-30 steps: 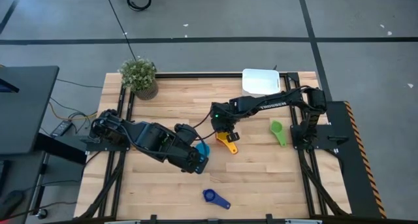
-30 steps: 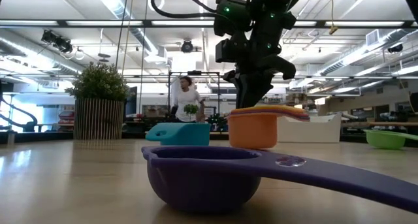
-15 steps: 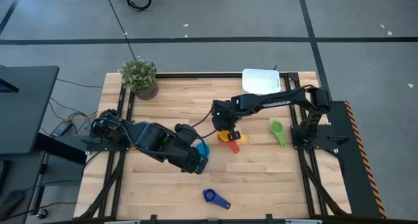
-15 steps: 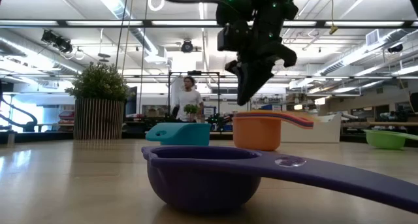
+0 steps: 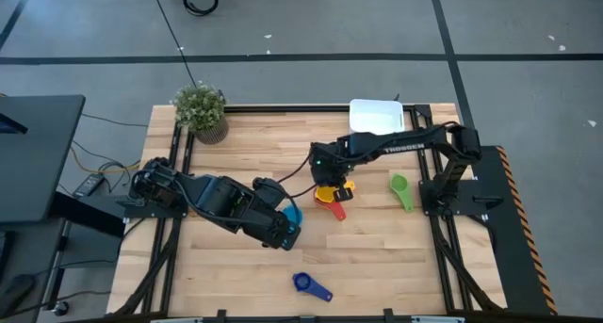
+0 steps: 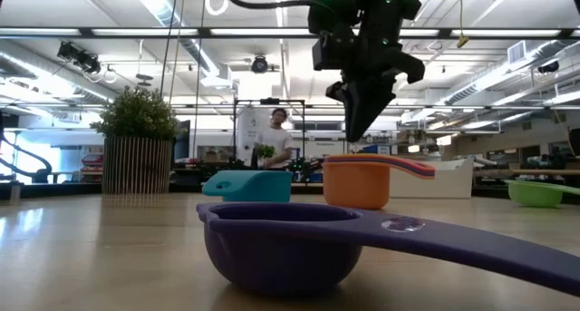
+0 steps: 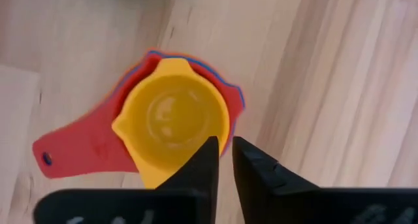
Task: Nest measuring cups in basket
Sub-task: Remove the yellow measuring cup from the red measuring cup
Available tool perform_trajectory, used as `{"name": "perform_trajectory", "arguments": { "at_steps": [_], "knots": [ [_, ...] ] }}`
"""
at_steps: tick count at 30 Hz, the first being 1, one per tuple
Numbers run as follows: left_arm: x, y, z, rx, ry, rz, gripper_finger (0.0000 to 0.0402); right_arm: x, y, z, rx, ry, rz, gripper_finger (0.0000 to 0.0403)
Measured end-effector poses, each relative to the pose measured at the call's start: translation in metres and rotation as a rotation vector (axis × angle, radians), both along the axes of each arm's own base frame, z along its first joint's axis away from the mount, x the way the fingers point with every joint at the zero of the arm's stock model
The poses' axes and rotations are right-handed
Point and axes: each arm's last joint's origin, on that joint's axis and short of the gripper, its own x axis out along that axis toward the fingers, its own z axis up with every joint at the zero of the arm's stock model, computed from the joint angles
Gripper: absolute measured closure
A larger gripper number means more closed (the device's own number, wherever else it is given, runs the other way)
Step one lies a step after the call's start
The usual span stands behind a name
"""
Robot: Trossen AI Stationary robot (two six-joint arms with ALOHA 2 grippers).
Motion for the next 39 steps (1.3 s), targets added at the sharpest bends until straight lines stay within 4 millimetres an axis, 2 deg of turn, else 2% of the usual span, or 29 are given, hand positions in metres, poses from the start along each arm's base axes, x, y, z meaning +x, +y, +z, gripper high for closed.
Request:
{"name": "perform_trajectory", "arguments": {
  "at_steps": [7,14,29,34,39],
  "knots": [
    [0.000,0.000,0.000,0.000,0.000,0.000,0.0312,-0.011,-0.018,-0.002,0.036,0.094,-0.086,0.0321],
    [0.000,0.000,0.000,0.000,0.000,0.000,0.0312,-0.028,-0.031,-0.004,0.102,0.218,0.026,0.0300],
    [0.000,0.000,0.000,0.011,0.003,-0.019,0.0312,-0.031,-0.023,-0.004,0.120,0.253,0.119,0.0271],
    [0.000,0.000,0.000,0.024,0.006,-0.043,0.0312,-0.031,-0.022,-0.005,0.120,0.256,0.109,0.0289],
    [0.000,-0.001,0.000,0.050,0.012,-0.089,0.0312,-0.031,-0.022,-0.005,0.127,0.260,0.062,0.0351]
  ]
}}
